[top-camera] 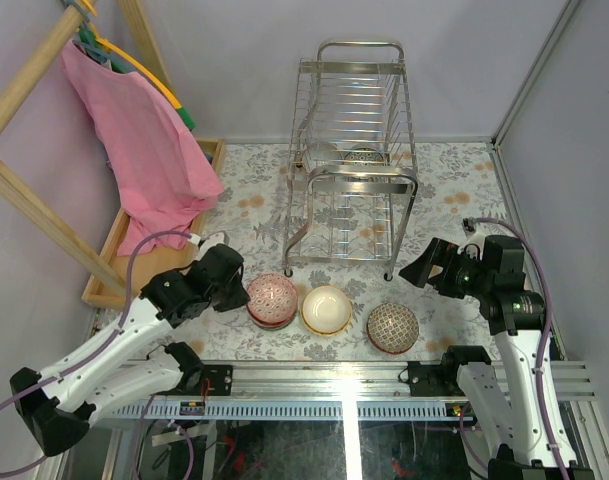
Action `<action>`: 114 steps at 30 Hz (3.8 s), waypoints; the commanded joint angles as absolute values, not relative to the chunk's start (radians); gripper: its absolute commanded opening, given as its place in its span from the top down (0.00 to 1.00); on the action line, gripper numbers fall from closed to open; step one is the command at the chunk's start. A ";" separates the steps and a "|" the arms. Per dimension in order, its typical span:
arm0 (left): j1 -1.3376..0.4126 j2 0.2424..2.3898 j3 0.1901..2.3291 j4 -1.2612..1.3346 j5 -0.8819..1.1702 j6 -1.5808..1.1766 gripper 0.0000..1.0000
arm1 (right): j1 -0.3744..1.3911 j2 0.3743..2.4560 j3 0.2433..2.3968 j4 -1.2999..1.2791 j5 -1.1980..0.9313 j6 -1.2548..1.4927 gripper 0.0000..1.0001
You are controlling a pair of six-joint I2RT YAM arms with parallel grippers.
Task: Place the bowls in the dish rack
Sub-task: Pick up the bowl from the center of the board, then place the bowl in the dish rack.
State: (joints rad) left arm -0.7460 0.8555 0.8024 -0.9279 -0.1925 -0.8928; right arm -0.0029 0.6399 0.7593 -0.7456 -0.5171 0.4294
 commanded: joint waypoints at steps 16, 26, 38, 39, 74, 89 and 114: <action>-0.782 0.883 0.857 -0.976 -0.285 -0.931 0.85 | -0.004 0.603 0.726 -0.715 -0.586 0.449 0.01; -0.799 0.965 0.914 -1.057 -0.368 -0.924 0.74 | -0.003 0.597 0.715 -0.706 -0.601 0.449 0.01; -0.818 1.041 0.927 -1.047 -0.381 -0.918 0.76 | -0.003 0.594 0.712 -0.698 -0.613 0.446 0.01; -0.819 1.046 0.928 -1.045 -0.382 -0.919 0.76 | -0.004 0.594 0.711 -0.698 -0.614 0.446 0.00; -0.900 1.150 1.031 -1.077 -0.459 -0.937 1.00 | -0.003 0.572 0.689 -0.684 -0.644 0.442 0.01; -0.925 1.116 1.174 -1.203 -0.672 -0.953 1.00 | -0.003 0.587 0.702 -0.693 -0.639 0.445 0.00; -0.352 1.218 1.031 -0.416 -0.428 -0.436 1.00 | -0.004 0.675 0.883 -0.759 -0.615 0.468 0.01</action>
State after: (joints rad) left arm -0.4011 1.1675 1.0691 -0.7387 -0.5098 -0.5323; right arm -0.0029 0.6552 0.8055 -0.7231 -0.5926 0.4484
